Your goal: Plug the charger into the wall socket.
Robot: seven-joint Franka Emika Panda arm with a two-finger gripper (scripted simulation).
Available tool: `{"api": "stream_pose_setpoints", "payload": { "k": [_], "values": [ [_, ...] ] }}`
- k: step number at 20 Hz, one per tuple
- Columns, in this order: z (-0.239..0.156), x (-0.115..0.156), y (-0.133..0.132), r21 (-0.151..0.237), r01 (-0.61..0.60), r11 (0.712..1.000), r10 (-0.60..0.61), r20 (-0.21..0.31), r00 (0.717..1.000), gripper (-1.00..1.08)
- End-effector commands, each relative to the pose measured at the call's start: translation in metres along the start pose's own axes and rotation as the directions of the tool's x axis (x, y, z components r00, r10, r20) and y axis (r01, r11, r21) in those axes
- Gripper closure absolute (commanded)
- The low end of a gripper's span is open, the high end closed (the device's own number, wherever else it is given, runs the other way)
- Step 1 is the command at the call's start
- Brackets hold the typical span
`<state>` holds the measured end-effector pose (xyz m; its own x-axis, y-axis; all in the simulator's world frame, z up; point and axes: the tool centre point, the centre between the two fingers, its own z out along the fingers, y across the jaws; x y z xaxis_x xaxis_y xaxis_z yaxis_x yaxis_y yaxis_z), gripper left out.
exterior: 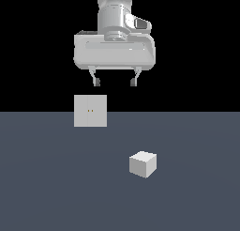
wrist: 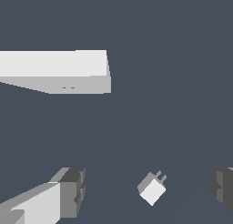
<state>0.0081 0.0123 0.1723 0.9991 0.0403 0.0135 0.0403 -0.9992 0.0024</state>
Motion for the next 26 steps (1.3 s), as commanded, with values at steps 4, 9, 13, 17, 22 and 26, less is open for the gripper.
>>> {"api": "stream_pose_setpoints", "payload": {
  "k": [4, 9, 13, 17, 22, 26],
  "values": [
    [0.001, -0.001, 0.001, 0.000, -0.008, 1.000, 0.008, -0.001, 1.000, -0.92],
    [0.008, -0.007, 0.006, -0.003, -0.053, 0.999, 0.053, -0.008, 0.999, -0.92],
    [0.017, -0.016, 0.013, -0.006, -0.118, 0.993, 0.118, -0.019, 0.993, -0.92],
    [0.030, -0.029, 0.022, -0.010, -0.205, 0.979, 0.205, -0.033, 0.978, -0.92],
    [0.050, -0.050, 0.033, -0.013, -0.337, 0.942, 0.336, -0.056, 0.940, -0.92],
    [0.066, -0.067, 0.040, -0.013, -0.438, 0.899, 0.436, -0.075, 0.897, -0.92]
  ]
}}
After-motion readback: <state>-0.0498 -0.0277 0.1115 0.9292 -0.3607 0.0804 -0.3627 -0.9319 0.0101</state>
